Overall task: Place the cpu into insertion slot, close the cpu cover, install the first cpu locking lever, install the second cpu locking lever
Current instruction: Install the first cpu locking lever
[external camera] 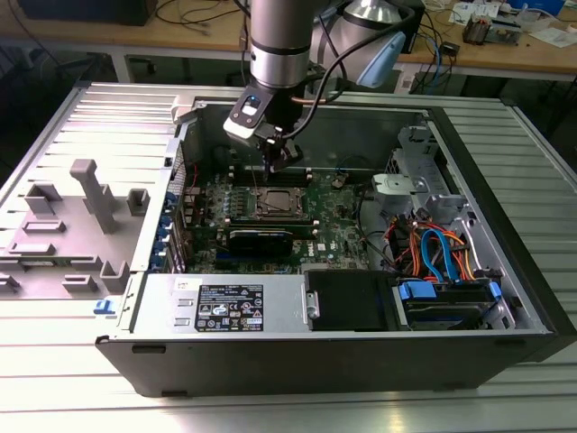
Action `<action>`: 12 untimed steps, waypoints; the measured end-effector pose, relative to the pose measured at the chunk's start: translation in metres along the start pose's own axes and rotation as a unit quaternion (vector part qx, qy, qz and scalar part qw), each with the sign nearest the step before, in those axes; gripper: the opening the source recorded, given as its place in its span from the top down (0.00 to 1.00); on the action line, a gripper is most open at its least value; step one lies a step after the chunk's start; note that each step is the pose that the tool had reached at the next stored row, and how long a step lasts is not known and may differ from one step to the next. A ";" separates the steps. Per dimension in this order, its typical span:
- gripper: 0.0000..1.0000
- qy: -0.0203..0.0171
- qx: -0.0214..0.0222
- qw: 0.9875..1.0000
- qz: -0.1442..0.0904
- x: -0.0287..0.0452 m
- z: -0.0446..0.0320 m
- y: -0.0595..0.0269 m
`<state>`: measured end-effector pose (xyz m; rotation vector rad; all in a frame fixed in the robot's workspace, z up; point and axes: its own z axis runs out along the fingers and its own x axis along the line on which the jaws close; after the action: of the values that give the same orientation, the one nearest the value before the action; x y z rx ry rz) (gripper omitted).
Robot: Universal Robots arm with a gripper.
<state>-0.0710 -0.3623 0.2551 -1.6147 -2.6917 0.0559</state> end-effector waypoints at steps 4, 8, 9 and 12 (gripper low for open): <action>0.89 0.000 0.000 1.000 -0.006 0.0009 -0.0022 -0.0018; 0.89 0.000 0.000 1.000 -0.013 0.0043 -0.0022 -0.0082; 0.89 0.000 0.000 1.000 -0.014 0.0051 -0.0022 -0.0098; 0.89 -0.001 0.000 1.000 -0.018 0.0076 -0.0021 -0.0142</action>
<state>-0.0871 -0.3623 0.2575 -1.5667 -2.7206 0.0556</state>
